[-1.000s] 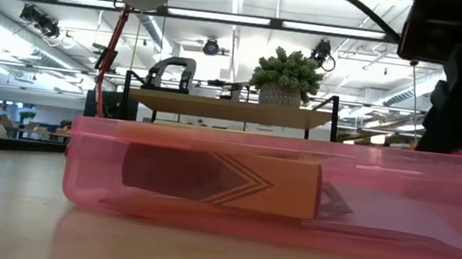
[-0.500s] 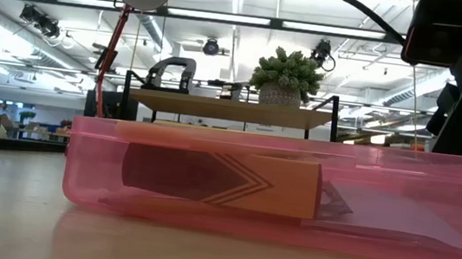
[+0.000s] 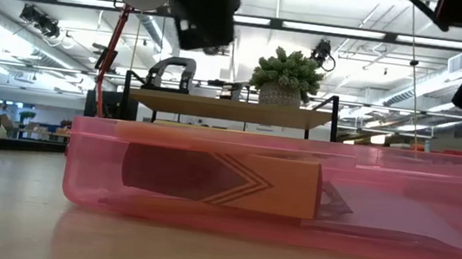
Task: Pack school essentials
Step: Put the yellow scissors into the pink supply box
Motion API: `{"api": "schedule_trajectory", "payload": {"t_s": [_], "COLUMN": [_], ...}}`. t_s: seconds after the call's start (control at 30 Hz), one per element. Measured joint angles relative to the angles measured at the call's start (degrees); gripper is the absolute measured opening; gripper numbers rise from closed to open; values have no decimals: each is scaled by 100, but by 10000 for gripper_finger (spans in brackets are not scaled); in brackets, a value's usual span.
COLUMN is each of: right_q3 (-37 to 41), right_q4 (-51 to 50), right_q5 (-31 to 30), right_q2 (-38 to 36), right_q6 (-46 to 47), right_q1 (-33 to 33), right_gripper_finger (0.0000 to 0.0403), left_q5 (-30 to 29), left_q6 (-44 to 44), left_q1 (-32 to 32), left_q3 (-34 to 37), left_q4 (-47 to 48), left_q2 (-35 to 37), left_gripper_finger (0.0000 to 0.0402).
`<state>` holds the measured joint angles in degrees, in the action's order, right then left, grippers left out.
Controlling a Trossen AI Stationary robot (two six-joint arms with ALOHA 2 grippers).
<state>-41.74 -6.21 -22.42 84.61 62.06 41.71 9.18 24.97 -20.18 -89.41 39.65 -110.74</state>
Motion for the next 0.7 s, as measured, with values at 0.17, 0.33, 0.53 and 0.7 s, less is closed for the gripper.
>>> {"api": "schedule_trajectory", "payload": {"t_s": [0.17,0.33,0.53,0.7], "right_q3": [0,-2,-2,-2], "right_q4": [-38,-103,-121,-182], "right_q5": [-56,-326,-389,-393], "right_q2": [-17,-19,-19,-19], "right_q6": [169,360,410,455], "right_q1": [128,247,248,248], "right_gripper_finger": [6,6,6,6], "left_q5": [249,-46,-58,-37], "left_q6": [-11,-11,33,97], "left_q1": [-112,-127,-85,-96], "left_q3": [82,87,82,84], "left_q4": [-461,85,19,26], "left_q2": [0,-69,-285,-396], "left_gripper_finger": [60,35,5,8]}}
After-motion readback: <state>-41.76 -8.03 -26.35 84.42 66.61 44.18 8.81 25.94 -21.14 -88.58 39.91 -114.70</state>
